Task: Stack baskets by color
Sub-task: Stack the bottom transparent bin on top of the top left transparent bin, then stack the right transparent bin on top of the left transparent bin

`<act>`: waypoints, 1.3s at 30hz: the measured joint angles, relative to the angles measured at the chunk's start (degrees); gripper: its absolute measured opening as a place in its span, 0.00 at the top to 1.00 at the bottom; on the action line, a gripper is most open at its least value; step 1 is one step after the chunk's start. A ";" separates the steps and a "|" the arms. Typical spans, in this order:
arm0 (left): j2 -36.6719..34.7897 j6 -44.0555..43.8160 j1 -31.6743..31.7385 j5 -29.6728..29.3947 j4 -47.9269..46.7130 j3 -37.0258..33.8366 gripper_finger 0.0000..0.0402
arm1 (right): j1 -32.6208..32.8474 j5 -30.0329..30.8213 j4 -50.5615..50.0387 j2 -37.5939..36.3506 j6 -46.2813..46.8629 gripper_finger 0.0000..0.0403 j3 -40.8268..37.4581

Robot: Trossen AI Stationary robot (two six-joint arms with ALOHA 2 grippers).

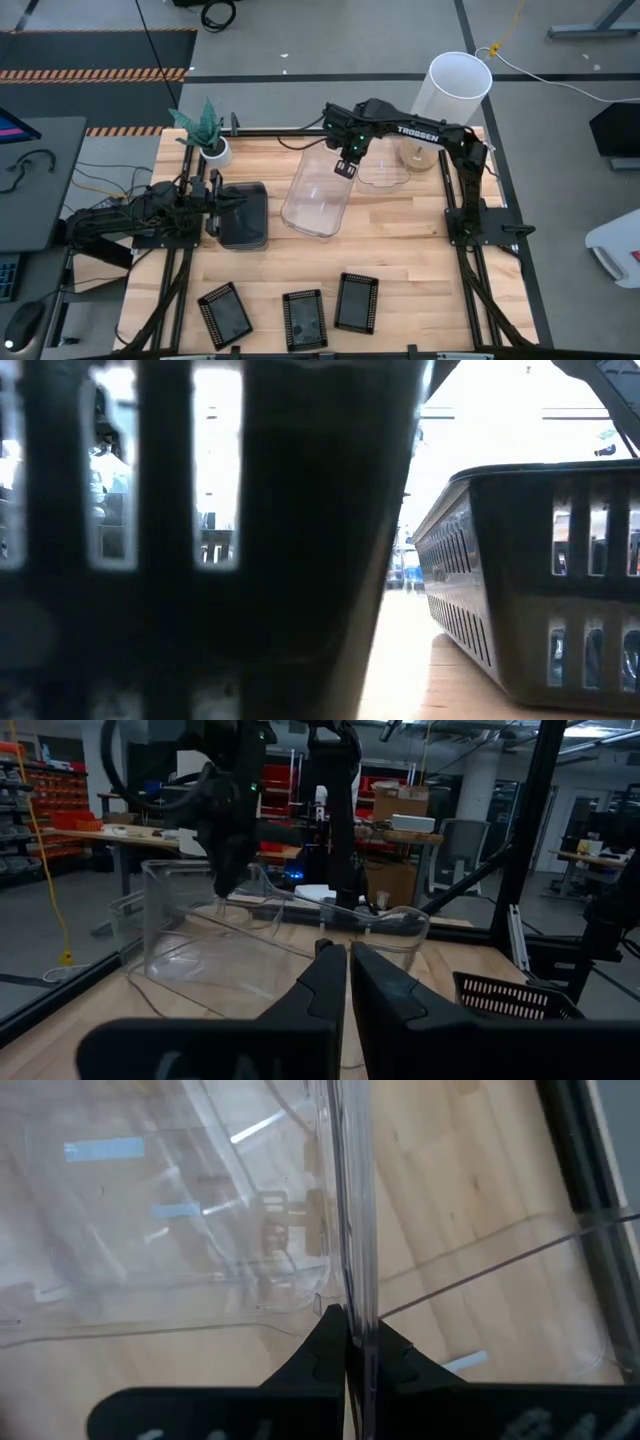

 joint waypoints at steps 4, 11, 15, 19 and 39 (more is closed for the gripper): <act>0.00 0.01 0.00 0.00 0.01 0.00 0.94 | 0.63 -0.14 -1.50 0.00 -0.55 0.98 0.00; 0.00 0.00 0.00 0.00 0.02 0.00 0.91 | 1.87 -1.20 -2.84 0.00 -2.06 0.98 0.00; 0.00 0.01 -0.01 0.00 0.02 0.00 0.92 | 2.42 -1.27 -2.93 0.00 -2.37 0.94 0.00; 0.00 0.01 -0.01 0.00 0.01 0.00 0.93 | 2.92 -1.05 -2.92 0.00 -3.17 0.90 0.00; 0.00 0.00 -0.02 0.00 0.02 0.00 0.94 | 2.98 5.30 -3.99 -0.62 -5.58 0.74 0.00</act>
